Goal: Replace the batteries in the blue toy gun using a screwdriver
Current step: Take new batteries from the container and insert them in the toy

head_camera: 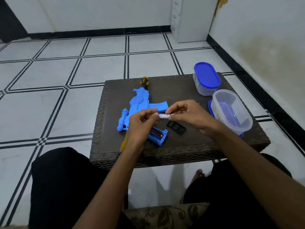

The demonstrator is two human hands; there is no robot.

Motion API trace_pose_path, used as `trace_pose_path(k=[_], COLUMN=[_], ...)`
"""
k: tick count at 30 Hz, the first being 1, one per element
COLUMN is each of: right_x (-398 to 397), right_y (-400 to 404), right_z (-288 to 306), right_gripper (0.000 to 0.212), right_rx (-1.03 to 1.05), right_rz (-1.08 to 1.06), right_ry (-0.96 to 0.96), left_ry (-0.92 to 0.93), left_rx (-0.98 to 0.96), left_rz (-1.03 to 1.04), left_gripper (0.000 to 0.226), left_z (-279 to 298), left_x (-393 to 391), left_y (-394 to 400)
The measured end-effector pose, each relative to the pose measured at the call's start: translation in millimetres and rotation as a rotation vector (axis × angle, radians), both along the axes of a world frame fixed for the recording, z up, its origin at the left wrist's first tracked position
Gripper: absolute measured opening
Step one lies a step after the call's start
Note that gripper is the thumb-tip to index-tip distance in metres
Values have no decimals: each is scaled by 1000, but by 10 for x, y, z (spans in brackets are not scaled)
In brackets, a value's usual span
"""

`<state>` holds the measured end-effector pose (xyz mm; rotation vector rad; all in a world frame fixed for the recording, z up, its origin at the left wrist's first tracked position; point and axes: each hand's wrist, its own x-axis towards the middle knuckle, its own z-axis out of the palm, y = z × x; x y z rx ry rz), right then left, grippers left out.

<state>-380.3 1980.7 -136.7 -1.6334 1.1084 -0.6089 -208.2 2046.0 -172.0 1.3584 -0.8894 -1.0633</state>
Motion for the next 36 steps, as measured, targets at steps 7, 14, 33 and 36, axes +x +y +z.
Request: trace_pose_path(k=[7, 14, 33, 36], right_x=[255, 485, 560, 587], right_y=[77, 123, 251, 254], right_z=[-112, -302, -347, -326], right_gripper=[31, 24, 24, 21], right_rx=[-22, -37, -389, -417], right_rz=[-147, -101, 144, 183], right_ry=[-147, -88, 269, 305], left_ry=[-72, -56, -825, -825], left_rx=[68, 90, 77, 82], left_rz=[-108, -125, 7, 4], left_gripper=[16, 16, 50, 50], left_z=[-58, -85, -290, -298], left_x=[148, 223, 666, 668], left_y=[56, 69, 19, 8])
